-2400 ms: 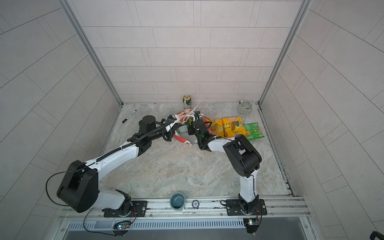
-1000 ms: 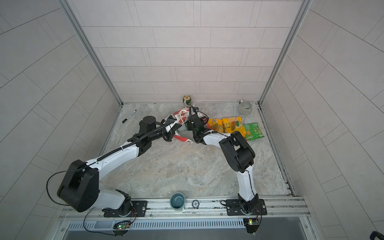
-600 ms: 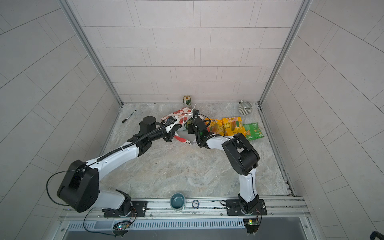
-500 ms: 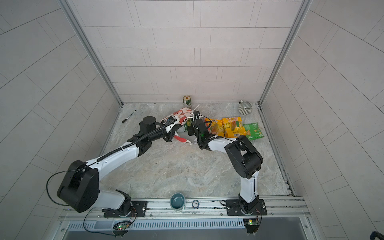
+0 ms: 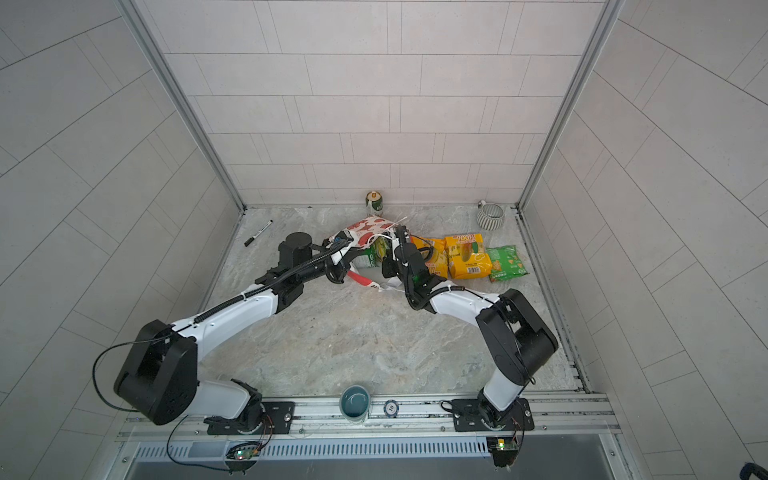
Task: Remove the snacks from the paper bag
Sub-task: 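Close the right gripper on a green Fox's pack and lift it out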
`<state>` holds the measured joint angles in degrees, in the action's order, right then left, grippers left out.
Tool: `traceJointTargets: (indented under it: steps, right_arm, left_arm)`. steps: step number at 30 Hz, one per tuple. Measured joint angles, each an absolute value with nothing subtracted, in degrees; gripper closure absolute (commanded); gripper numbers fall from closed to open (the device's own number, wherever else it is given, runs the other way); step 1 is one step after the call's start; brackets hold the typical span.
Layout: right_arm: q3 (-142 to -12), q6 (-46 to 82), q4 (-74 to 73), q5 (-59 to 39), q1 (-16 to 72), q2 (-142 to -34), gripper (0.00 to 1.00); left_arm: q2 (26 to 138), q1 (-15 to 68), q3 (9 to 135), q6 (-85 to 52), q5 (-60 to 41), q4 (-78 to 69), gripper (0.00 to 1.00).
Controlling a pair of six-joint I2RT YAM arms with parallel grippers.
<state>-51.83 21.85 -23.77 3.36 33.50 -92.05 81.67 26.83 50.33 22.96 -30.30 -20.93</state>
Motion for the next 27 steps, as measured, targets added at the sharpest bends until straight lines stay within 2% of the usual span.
traceJointTargets:
  steps: [15,27]
  right_arm:
    - [-45.67,19.84,-16.73,-0.27,32.51,-75.46,1.0]
    - [-45.65,16.14,-11.25,-7.35,32.25,-70.7,1.0]
  left_arm:
    - [81.49,27.4,51.11,22.48,-27.16,-23.31,1.0]
    - [81.28,27.4,51.46,22.7,-24.27,-21.93,1.0]
